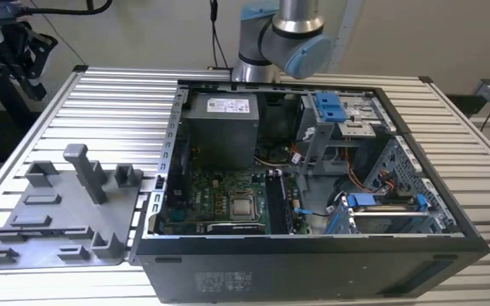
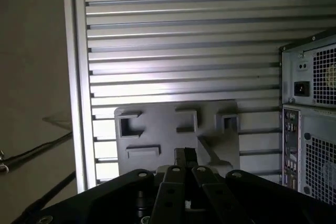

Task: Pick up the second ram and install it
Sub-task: 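Reach for the second ram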

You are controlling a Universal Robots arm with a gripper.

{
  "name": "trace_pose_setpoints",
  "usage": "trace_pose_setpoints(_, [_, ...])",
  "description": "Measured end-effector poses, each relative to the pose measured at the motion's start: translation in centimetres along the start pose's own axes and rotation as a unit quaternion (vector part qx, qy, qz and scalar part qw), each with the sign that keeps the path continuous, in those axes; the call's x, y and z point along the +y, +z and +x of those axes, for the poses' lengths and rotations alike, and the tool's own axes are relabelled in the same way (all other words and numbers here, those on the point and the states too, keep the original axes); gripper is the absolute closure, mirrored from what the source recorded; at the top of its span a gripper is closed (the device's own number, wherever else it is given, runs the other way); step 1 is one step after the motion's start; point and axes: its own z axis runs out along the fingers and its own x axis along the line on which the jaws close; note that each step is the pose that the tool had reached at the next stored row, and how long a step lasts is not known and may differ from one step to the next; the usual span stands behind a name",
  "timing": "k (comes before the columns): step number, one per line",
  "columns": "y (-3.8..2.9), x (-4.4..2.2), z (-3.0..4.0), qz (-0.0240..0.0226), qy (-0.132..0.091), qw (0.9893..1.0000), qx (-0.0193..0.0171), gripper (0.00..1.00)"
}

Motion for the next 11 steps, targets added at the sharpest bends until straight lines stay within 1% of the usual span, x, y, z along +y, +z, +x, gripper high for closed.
trace_pose_setpoints(3, [0.15,-0.04,0.57,-0.0001,-0.005,1.0,0.0003,0.89])
trace_pose_setpoints(5, [0.21,-0.06,0.78,-0.0002,-0.011,0.9999,0.0005,0.89])
trace_pose_setpoints(7, [0.26,-0.07,0.97,-0.0004,-0.017,0.9999,0.0006,0.89])
trace_pose_setpoints(11, [0.27,-0.06,1.04,-0.0004,-0.018,0.9998,0.0006,0.89])
